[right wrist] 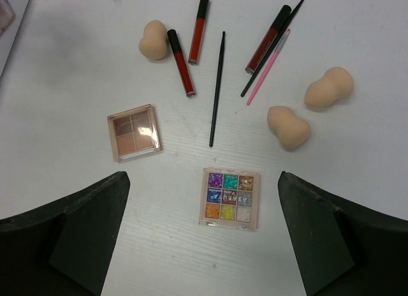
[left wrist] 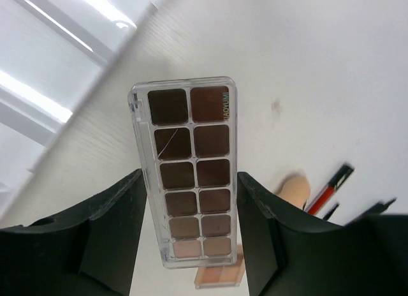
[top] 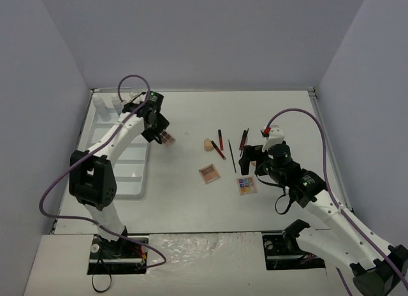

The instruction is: Organize the makeup

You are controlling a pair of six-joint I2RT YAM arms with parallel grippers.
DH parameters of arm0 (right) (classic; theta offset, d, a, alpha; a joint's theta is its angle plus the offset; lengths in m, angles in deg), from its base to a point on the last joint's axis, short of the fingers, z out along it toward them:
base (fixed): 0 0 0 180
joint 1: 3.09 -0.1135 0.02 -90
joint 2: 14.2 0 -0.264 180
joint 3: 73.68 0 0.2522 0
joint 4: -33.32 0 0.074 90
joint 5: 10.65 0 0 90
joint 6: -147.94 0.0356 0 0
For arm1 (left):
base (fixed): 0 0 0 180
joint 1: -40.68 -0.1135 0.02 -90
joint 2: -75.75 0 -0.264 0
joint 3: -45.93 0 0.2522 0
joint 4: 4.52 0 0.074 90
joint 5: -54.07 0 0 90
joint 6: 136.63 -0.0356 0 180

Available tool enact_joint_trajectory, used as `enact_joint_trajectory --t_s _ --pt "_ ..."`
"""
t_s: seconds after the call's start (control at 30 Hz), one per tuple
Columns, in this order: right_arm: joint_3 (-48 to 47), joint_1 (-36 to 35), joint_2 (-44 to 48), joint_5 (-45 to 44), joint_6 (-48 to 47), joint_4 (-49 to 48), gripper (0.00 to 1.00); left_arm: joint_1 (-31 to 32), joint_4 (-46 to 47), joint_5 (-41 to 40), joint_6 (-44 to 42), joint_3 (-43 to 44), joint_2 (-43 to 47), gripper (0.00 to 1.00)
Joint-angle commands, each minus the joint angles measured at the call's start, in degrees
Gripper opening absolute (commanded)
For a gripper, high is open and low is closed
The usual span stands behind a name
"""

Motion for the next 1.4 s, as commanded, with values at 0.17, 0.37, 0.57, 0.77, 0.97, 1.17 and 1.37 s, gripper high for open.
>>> enact_joint_trajectory --t_s 0.17,0.37,0.57,0.77,0.97,1.17,1.37 --pt "-1.07 0.29 1.33 -1.72 -0.77 -1.75 1.00 -16.82 4.99 1.27 5.58 -0.77 2.40 0.27" --pt "-1.07 0.21 1.75 -1.98 -0.94 -1.75 1.00 -25.13 7.33 2.97 8.36 3.07 -4.15 0.30" --pt "-1.60 0.29 1.41 -2.59 -0.86 -1.31 1.00 -28.92 6.29 3.86 9.14 8.03 -10.58 0.34" --pt "-1.86 0.25 1.49 -2.68 -1.07 -0.65 1.00 -31.43 3.98 4.07 8.35 12.87 -15.93 0.41" --pt "-1.97 0.29 1.41 -2.66 -1.14 -0.52 1.00 -31.69 3.43 4.64 8.04 13.49 -16.17 0.69" --pt "-2.42 0.24 1.17 -2.39 -1.29 -0.52 1.00 -31.53 3.22 6.18 6.56 11.97 -13.24 0.87" --pt "-2.65 0.23 1.49 -2.87 -1.29 -0.52 1.00 -26.01 2.15 8.22 -2.10 8.70 -6.06 0.97"
